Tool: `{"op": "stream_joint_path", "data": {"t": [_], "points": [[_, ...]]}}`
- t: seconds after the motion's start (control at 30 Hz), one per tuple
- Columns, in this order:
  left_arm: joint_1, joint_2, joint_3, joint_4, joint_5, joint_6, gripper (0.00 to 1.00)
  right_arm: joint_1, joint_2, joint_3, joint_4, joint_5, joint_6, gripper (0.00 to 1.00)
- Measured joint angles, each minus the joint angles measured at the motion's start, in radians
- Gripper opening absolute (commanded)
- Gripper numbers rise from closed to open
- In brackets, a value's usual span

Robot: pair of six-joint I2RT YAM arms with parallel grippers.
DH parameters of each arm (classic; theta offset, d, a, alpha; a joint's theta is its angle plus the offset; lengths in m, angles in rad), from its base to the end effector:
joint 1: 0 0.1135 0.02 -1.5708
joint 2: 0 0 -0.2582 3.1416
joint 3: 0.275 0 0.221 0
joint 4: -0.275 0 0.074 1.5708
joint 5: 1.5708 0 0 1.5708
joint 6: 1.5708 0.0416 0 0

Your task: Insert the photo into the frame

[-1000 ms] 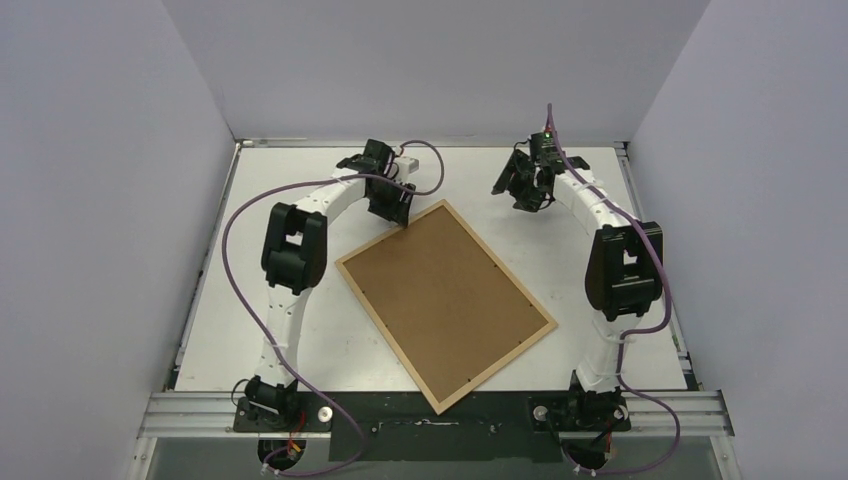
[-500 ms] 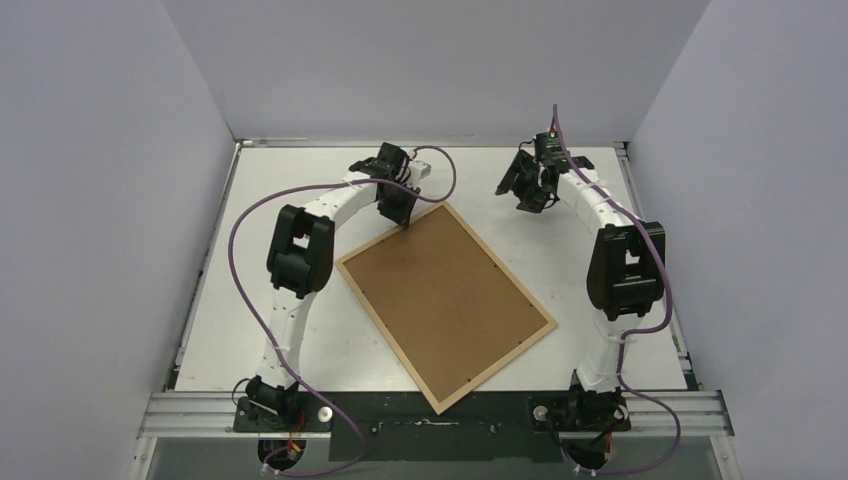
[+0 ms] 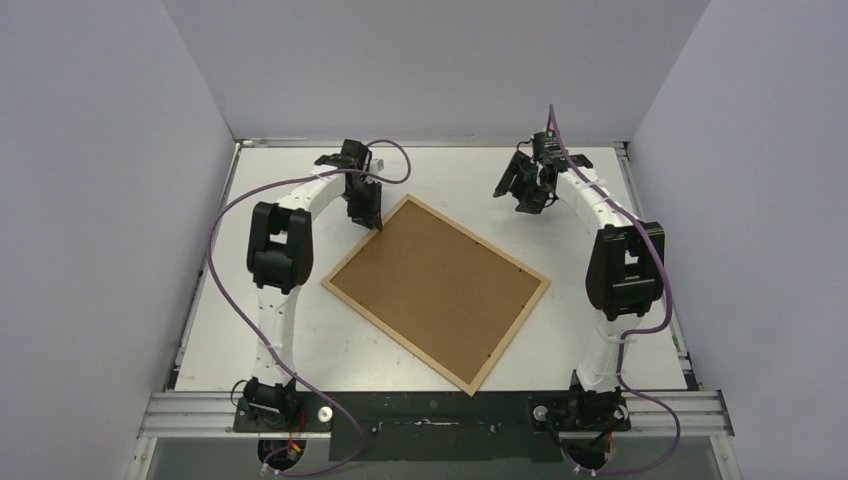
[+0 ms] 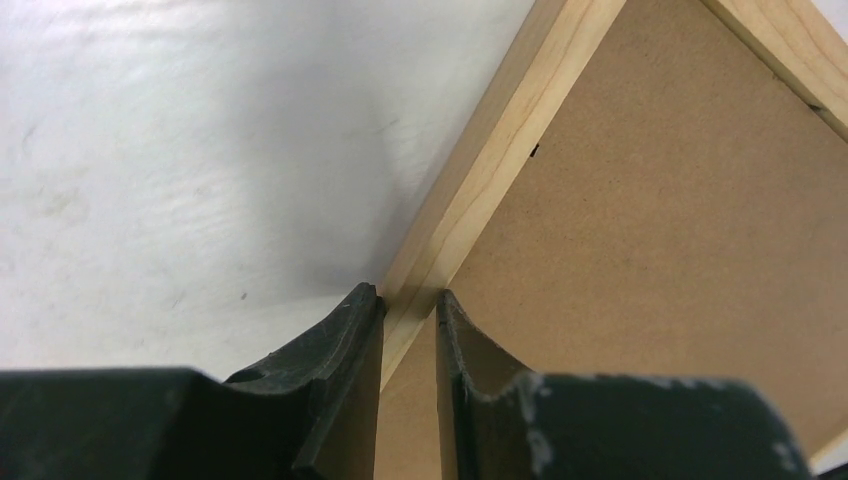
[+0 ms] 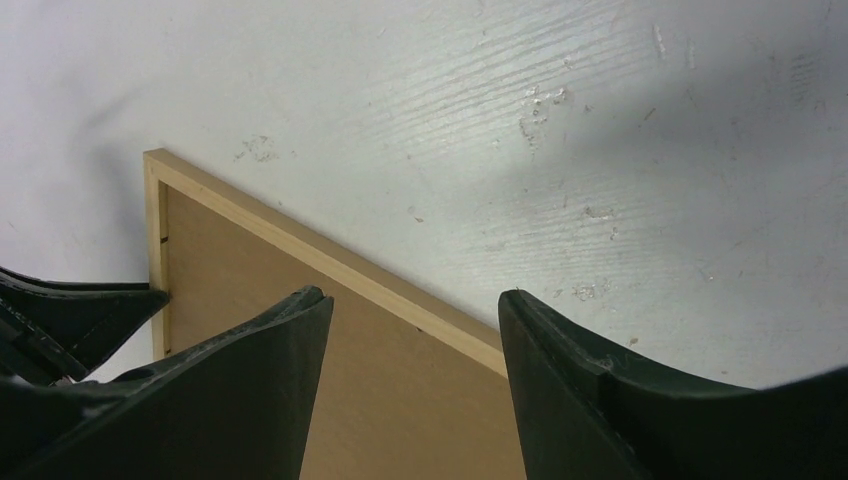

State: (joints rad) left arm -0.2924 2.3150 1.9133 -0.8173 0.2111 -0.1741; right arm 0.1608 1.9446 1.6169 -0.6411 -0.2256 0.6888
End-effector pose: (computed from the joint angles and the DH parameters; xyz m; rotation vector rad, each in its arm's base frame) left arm 0.4319 -0.1391 0.1679 0.2197 2.8122 -0.4066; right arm 0.3932 0.0732 0.2478 0.5945 2.5522 0.6054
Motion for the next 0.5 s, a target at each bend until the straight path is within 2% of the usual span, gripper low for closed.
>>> {"op": "stream_joint_path", "data": {"t": [0.23, 0.4, 0.5], "points": [[0.035, -0.051, -0.096, 0.001, 0.026, -0.187, 0.00, 0.035, 0.013, 0.026, -0.027, -0.007, -0.028, 0.64], [-0.003, -0.074, -0.144, 0.022, 0.033, -0.303, 0.00, 0.082, 0.031, 0.027, -0.045, -0.019, -0.061, 0.64], [-0.034, -0.124, -0.243, 0.085, 0.051, -0.400, 0.00, 0.121, 0.032, 0.014, -0.048, -0.038, -0.068, 0.63]]}}
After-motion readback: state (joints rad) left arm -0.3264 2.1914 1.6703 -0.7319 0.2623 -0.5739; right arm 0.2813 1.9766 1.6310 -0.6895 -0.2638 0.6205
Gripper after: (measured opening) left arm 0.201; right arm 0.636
